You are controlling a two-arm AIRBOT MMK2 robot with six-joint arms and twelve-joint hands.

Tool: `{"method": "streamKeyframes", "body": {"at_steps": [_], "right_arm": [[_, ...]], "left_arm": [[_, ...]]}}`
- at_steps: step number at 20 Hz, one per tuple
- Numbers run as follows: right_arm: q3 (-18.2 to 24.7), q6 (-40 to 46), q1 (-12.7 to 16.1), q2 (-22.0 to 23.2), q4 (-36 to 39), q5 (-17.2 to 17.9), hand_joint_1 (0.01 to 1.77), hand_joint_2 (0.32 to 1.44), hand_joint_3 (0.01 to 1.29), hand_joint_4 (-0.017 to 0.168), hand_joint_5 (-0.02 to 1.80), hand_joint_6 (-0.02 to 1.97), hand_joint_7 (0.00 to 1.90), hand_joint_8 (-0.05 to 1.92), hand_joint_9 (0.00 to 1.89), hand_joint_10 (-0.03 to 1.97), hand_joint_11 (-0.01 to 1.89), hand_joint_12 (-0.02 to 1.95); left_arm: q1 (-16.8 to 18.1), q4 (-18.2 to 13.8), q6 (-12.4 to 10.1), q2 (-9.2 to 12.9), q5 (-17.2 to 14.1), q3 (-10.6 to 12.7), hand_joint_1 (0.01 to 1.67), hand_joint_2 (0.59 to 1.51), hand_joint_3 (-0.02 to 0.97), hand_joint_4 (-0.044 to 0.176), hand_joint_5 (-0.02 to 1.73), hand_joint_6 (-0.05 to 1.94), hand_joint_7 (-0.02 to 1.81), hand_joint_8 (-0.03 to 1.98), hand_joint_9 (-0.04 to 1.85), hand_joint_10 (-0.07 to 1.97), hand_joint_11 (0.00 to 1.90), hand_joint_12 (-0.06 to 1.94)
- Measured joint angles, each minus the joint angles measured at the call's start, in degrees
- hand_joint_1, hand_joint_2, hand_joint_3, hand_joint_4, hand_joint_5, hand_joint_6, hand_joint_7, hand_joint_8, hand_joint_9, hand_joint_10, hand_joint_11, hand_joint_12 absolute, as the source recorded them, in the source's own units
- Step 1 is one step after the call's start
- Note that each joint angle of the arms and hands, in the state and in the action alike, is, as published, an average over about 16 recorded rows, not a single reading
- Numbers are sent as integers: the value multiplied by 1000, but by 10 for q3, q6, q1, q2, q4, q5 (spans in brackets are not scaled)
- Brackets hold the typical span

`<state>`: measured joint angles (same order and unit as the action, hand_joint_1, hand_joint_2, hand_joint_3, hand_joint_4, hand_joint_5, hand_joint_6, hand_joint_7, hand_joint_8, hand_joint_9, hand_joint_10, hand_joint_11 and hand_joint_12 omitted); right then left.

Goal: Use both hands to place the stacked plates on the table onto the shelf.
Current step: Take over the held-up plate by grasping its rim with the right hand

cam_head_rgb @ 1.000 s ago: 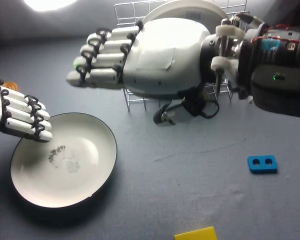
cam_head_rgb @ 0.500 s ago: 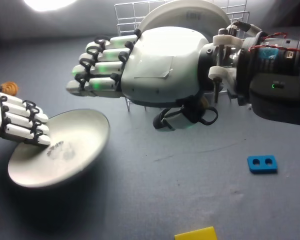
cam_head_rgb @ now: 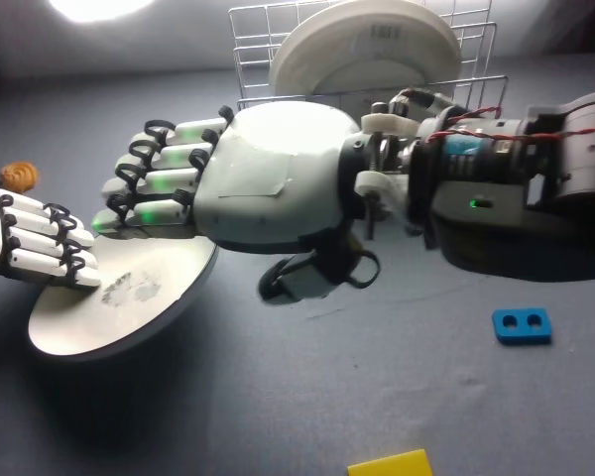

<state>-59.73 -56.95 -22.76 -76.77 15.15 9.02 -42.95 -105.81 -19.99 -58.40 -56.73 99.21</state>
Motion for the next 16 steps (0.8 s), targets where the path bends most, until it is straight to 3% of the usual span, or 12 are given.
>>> {"method": "streamKeyframes", "body": {"at_steps": [8,16], "right_arm": [[-70,-2,-26,-82,-58,13,1264,985,9,1,99,41,27,14,16,17,21,65],[-145,-4,-46,-159,-71,25,1273,997,10,-2,139,41,65,13,39,16,22,230]], "left_arm": [[-1,0,0,0,0,0,16,1142,12,-7,19,-10,20,-4,-18,-37,12,10],[0,0,0,-2,0,1,16,1144,13,-8,23,-14,20,-2,-18,-37,12,10]]}}
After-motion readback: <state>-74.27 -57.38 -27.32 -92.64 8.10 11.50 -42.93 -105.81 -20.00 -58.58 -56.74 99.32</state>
